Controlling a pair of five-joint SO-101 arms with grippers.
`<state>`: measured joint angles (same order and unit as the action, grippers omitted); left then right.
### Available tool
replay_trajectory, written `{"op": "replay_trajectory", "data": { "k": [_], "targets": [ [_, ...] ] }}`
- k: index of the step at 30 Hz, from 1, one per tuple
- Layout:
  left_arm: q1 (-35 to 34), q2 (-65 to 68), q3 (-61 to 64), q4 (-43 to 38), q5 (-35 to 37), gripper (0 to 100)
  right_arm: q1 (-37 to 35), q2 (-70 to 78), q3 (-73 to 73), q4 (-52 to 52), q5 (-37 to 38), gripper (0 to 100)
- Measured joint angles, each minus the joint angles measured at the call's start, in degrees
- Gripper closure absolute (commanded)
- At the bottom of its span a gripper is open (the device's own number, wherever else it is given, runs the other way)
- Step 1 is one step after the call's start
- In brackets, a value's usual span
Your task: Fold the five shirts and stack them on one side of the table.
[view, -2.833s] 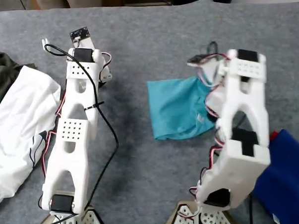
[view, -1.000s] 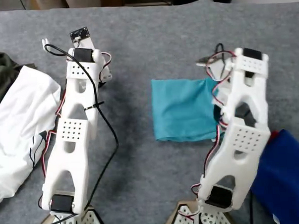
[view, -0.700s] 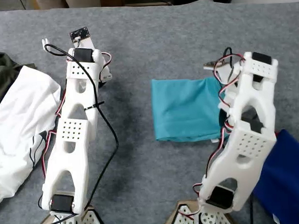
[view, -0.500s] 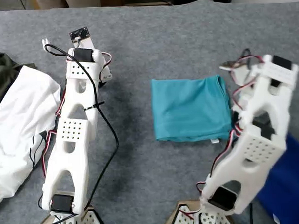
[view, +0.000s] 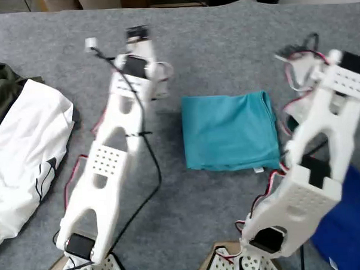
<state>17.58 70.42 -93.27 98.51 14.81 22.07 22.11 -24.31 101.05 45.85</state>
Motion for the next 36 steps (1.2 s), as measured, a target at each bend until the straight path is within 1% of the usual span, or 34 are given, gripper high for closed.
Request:
{"op": "replay_trajectory", "data": {
  "k": [2,4,7,10,13,17,25,29,36],
  "targets": [
    [2.8,-1.0,0.0,-0.6,0.0,98,-3.9,0.0,-1.8,0.0,-0.6,99.3],
    [4.3,-1.0,0.0,-2.9,0.6,98,-7.6,1.7,-3.5,-0.3,-1.7,99.3],
    [5.3,-0.2,0.0,-7.0,4.6,98,-11.9,6.9,-6.5,-2.1,-3.3,99.3],
    [5.4,0.8,0.0,-9.5,7.6,98,-14.2,13.5,-11.0,-2.7,-4.9,99.3],
    [6.3,1.0,0.0,-10.0,9.1,98,-14.6,20.3,-16.7,-2.9,-6.0,99.3],
    [8.2,3.8,0.0,-10.0,9.4,98,-14.2,29.0,-26.8,-2.9,-6.5,99.3],
    [8.5,7.0,0.0,-10.1,9.4,98,-10.4,45.2,-49.7,-2.8,-6.5,99.3],
    [8.4,7.4,0.0,-10.1,9.4,98,-10.1,49.6,-55.9,-2.8,-6.5,99.3],
    [7.7,7.4,0.0,-10.5,9.6,98,-10.0,49.4,-61.4,0.2,-6.5,99.3]
  ]
}}
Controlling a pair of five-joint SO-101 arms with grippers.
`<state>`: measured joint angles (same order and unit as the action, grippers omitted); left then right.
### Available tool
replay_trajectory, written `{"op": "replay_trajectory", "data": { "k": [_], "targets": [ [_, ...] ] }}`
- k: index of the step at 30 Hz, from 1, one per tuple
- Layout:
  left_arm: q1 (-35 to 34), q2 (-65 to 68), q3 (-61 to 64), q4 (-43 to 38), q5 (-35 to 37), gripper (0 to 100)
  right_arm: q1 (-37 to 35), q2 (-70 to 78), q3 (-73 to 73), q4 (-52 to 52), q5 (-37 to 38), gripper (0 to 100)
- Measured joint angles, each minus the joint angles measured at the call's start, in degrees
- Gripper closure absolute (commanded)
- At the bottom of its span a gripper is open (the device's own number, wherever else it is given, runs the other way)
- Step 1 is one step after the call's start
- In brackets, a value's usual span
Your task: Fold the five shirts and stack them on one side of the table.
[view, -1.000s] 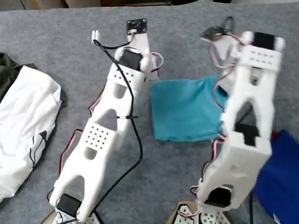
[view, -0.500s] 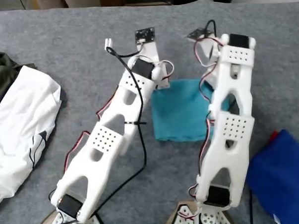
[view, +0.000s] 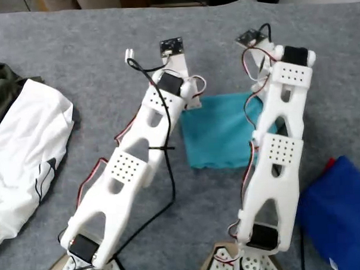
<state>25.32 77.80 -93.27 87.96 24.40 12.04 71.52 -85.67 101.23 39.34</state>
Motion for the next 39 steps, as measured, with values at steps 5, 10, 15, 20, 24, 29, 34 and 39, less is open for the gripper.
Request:
{"op": "replay_trajectory", "data": {
  "k": [5,10,15,20,24,29,34,39],
  "targets": [
    [0.0,0.0,0.0,-0.6,-1.1,98,0.0,-8.0,7.2,0.0,0.0,99.3],
    [0.0,-1.8,0.0,-0.6,-1.7,98,0.4,-23.6,26.5,0.0,-1.4,99.3],
    [-0.2,-4.3,0.0,1.6,-2.9,98,2.4,-38.8,49.1,-1.1,-2.3,99.3],
    [-0.2,-4.5,0.0,2.4,-4.2,98,3.7,-50.4,70.1,-9.8,-2.4,99.3],
    [-0.2,-4.0,0.0,2.4,-4.2,98,3.7,-55.1,82.7,-16.6,-2.6,99.3],
    [0.3,1.2,0.0,0.3,-4.4,98,3.8,-55.9,94.0,-24.8,-2.7,99.3],
    [0.4,2.0,-0.6,-0.8,-4.3,98,6.6,-55.9,101.0,-30.9,-2.7,99.3],
    [0.4,2.0,-0.6,-1.0,-4.7,98,10.3,-56.0,103.6,-33.7,-0.1,99.3]
  ]
}}
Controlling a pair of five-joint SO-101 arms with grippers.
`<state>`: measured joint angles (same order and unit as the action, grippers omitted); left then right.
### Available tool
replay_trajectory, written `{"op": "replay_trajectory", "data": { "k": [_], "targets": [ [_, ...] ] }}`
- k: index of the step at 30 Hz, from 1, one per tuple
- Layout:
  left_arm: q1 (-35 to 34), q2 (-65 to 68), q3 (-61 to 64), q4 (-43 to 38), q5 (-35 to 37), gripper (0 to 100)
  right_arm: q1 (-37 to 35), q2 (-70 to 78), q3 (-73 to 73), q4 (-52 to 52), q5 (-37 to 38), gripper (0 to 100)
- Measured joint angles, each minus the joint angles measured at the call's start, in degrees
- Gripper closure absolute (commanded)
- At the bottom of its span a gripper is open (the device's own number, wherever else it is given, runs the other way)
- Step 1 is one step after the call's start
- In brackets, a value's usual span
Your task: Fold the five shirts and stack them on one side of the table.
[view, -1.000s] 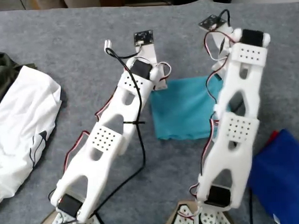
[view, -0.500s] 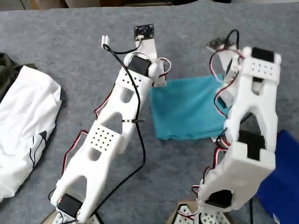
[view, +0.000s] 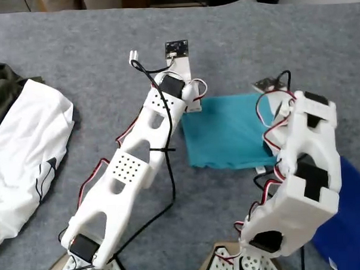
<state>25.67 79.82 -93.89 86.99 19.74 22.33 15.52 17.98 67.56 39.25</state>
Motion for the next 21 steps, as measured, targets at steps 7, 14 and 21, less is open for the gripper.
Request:
{"op": "replay_trajectory", "data": {
  "k": [7,14,21],
  "targets": [
    [0.0,0.0,0.0,0.0,-1.7,98,-2.7,-2.2,-2.0,1.1,0.4,99.1],
    [-1.2,-0.4,0.0,1.3,-4.1,98,-5.9,-7.2,-13.2,10.3,-4.0,99.0],
    [-4.0,-8.3,0.1,9.1,-11.3,98,-2.1,-12.8,-13.8,19.2,-10.6,99.0]
  ]
}}
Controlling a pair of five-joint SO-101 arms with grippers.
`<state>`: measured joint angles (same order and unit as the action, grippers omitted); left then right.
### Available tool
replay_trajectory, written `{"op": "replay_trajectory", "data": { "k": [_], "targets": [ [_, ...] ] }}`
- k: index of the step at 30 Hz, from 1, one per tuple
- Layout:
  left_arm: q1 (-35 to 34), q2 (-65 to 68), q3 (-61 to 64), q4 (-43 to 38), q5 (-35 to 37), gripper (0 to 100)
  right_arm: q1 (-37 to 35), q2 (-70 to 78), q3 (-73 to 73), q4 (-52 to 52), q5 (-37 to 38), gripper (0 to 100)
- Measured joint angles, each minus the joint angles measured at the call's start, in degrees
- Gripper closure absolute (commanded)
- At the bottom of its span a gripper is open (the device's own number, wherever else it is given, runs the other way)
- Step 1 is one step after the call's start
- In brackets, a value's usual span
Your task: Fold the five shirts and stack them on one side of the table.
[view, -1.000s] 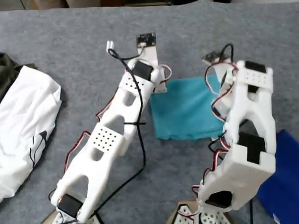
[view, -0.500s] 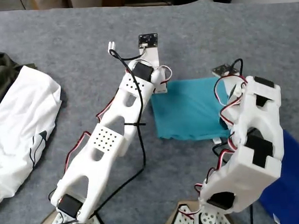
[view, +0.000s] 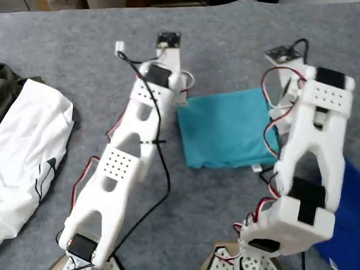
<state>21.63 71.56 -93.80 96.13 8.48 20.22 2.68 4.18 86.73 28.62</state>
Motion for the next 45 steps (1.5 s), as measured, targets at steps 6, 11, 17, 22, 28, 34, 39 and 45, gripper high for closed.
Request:
{"op": "replay_trajectory", "data": {
  "k": [6,11,17,22,28,34,39,45],
  "targets": [
    [-0.1,-9.1,0.0,3.8,-5.9,98,2.2,-12.0,13.0,0.5,-0.5,99.2],
    [-3.3,-15.4,4.5,4.0,-9.6,98,2.2,-24.4,25.8,0.5,-0.5,99.1],
    [-11.0,-25.3,19.4,4.0,-13.0,98,2.3,-37.5,36.7,0.5,-0.5,99.0],
    [-18.2,-35.8,32.9,4.0,-16.2,98,2.3,-44.0,43.7,0.3,-6.4,98.9],
    [-23.5,-47.7,46.9,4.0,-17.7,98,2.3,-44.9,47.8,-9.2,-26.3,81.5],
    [-26.1,-54.0,55.6,4.0,-17.7,98,-0.2,-40.1,48.7,-15.1,-50.4,73.7],
    [-26.6,-55.9,58.3,4.0,-17.7,98,-7.6,-32.9,48.7,-21.1,-65.3,73.6],
    [-26.6,-56.0,58.8,4.0,-17.7,98,-11.0,-24.4,48.6,-31.3,-76.7,73.7]
  ]
}}
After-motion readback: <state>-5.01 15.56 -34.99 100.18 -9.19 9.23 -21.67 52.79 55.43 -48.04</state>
